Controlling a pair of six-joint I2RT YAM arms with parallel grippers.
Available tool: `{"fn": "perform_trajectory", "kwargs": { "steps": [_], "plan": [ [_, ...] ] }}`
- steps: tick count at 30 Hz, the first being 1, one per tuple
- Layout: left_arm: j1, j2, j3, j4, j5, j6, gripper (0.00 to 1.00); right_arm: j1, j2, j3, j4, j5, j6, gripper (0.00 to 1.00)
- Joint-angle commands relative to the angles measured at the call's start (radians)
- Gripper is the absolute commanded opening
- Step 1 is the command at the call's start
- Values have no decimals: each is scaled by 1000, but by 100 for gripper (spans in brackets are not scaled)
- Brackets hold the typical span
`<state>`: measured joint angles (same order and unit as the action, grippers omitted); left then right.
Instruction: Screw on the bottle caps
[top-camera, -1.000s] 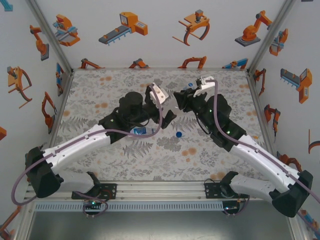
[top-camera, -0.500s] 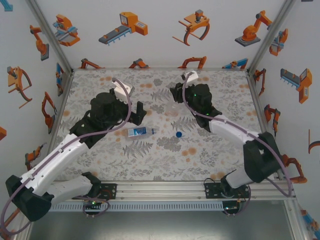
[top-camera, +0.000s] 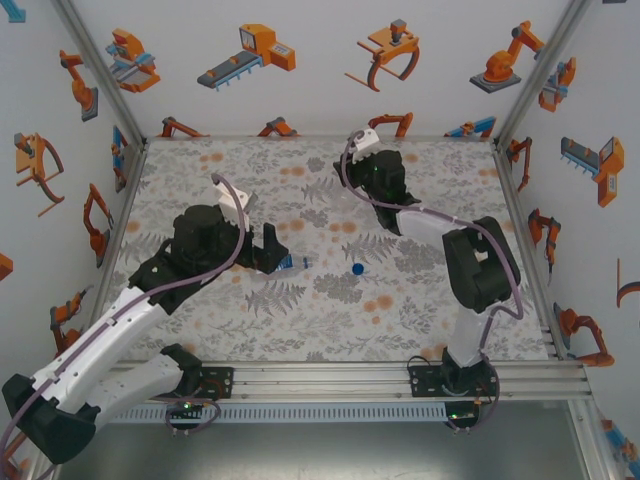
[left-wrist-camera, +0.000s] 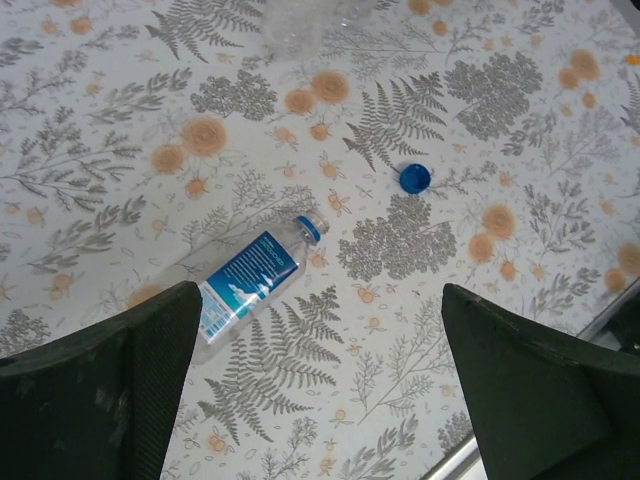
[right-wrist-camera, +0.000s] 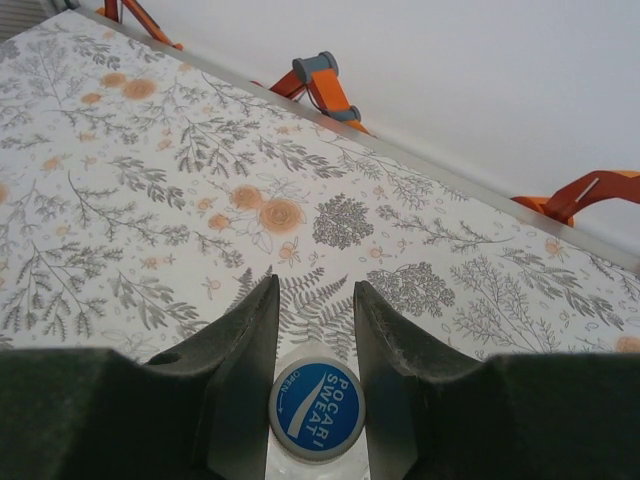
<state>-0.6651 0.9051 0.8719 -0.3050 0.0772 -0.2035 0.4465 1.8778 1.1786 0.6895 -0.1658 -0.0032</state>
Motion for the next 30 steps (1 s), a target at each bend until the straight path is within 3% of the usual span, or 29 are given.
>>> {"fn": "perform_trajectory", "kwargs": {
  "steps": [1, 7, 13, 17, 25, 30],
  "plan": [
    [5, -32, -16, -3, 39, -47, 97, -14, 26, 41, 47, -29, -18, 0],
    [4, -68, -39, -12, 20, -68, 97, -19, 71, 56, 32, -46, -21, 4],
    [5, -88, -37, -20, 28, -62, 97, -19, 84, 65, 24, -60, -17, 35],
    [5, -87, -20, -50, 0, -40, 97, -19, 67, 91, 3, -61, -21, 48],
    [7, -59, 20, -151, -148, 39, 97, -18, -31, 110, -73, -75, -20, 53],
    [12, -37, 31, -177, -149, 112, 97, -16, -123, 81, -132, -113, -19, 54]
  ]
}}
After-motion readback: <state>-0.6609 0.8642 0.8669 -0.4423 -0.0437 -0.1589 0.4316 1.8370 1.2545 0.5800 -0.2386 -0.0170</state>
